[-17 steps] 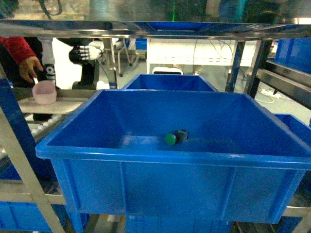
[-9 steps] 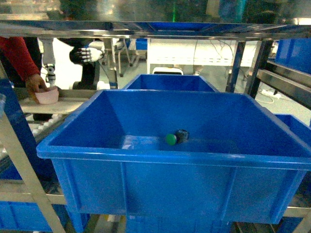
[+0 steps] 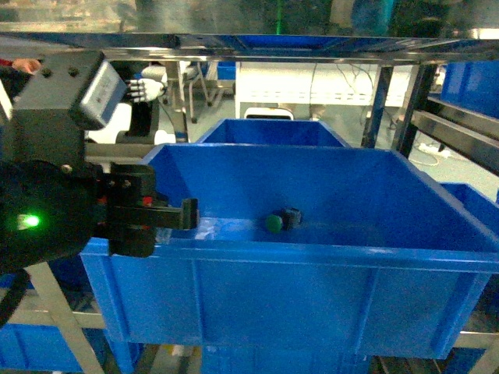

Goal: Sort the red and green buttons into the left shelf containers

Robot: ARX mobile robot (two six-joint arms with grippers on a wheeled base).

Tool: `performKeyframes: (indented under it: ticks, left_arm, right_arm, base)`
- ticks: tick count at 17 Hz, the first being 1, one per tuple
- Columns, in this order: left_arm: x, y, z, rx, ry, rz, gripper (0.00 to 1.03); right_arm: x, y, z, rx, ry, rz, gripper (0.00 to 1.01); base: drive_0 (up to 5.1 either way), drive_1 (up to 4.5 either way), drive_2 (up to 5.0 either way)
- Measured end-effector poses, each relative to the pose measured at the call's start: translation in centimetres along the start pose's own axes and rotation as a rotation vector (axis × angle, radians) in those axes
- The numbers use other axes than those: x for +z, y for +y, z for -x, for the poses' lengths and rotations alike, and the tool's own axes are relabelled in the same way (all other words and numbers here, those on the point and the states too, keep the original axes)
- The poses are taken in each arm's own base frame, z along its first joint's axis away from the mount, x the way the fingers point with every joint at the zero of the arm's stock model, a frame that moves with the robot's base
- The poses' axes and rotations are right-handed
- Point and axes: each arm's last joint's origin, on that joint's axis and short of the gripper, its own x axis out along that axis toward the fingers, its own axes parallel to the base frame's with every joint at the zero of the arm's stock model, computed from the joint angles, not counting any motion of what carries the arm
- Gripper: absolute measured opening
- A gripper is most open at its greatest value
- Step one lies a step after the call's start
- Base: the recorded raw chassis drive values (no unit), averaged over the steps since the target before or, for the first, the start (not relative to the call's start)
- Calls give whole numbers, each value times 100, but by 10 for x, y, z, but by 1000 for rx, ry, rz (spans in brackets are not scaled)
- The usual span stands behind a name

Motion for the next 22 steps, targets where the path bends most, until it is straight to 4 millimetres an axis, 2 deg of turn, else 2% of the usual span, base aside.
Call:
performKeyframes:
  ticks: [7,9,12,15,19,21,22]
  left_arm:
    - [5,-16,-77,-18,118,-7,30]
    - [6,-16,-100,-11,165,6,30]
    - [22,-16,-133,-17,226,23,30]
    - [34,-18,-157,-16,252,37,30]
    - [39,-17,-164,-2,202,35,73]
    - [30,-13,-153,13,193,35,96]
    - [26,-11,-142,31,173,26,99]
  right_arm:
    - [0,0,0,0,0,0,98]
    - [0,0,0,0,0,0,98]
    - [0,0,0,0,0,0,98]
    - [0,0,0,0,0,0,98]
    - [0,0,0,0,0,0,98]
    - [0,0,0,0,0,0,98]
    - [0,0,0,0,0,0,98]
  base:
    - [0,0,0]
    - [0,0,0]
    - [0,0,0]
    - [0,0,0]
    - [0,0,0]
    - [0,0,0]
    - [0,0,0]
